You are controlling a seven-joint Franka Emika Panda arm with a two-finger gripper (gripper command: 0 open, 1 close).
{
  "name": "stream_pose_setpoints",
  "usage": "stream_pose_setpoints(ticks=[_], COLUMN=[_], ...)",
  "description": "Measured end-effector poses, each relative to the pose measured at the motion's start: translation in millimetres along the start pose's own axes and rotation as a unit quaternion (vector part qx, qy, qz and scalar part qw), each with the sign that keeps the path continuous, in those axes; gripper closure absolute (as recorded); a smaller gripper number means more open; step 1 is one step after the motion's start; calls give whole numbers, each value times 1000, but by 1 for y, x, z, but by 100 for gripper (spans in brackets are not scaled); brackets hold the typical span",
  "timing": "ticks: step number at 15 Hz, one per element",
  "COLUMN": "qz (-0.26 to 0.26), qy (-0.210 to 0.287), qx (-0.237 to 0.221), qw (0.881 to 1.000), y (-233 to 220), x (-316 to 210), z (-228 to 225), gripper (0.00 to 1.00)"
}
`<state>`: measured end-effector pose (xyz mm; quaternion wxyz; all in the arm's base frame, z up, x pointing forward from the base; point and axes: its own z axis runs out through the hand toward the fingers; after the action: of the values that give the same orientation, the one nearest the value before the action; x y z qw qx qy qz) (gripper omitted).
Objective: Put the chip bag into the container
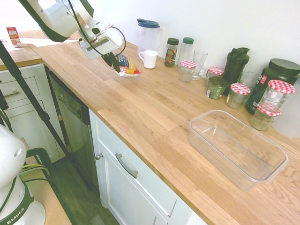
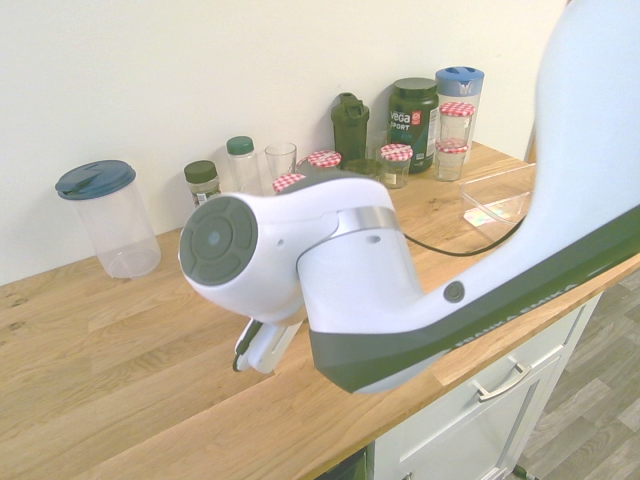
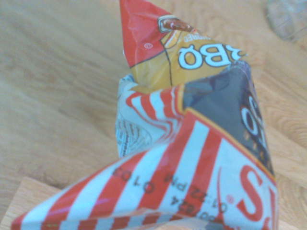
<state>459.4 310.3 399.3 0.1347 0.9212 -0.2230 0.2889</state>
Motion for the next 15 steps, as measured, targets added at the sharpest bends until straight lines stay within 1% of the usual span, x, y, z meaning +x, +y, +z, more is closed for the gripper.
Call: stream_pose_setpoints(ticks=[3, 5, 8, 12, 15], qz=[47, 82, 130, 171, 193], qy=[-12, -25, -50, -76, -93], qx=[25, 39, 56, 66, 75], qw=[998, 996, 989, 980, 974], y=[49, 103, 197, 316, 389], x=[53, 98, 145, 173, 189], z=[-31, -34, -19, 18, 47], gripper=[100, 100, 100, 100, 100])
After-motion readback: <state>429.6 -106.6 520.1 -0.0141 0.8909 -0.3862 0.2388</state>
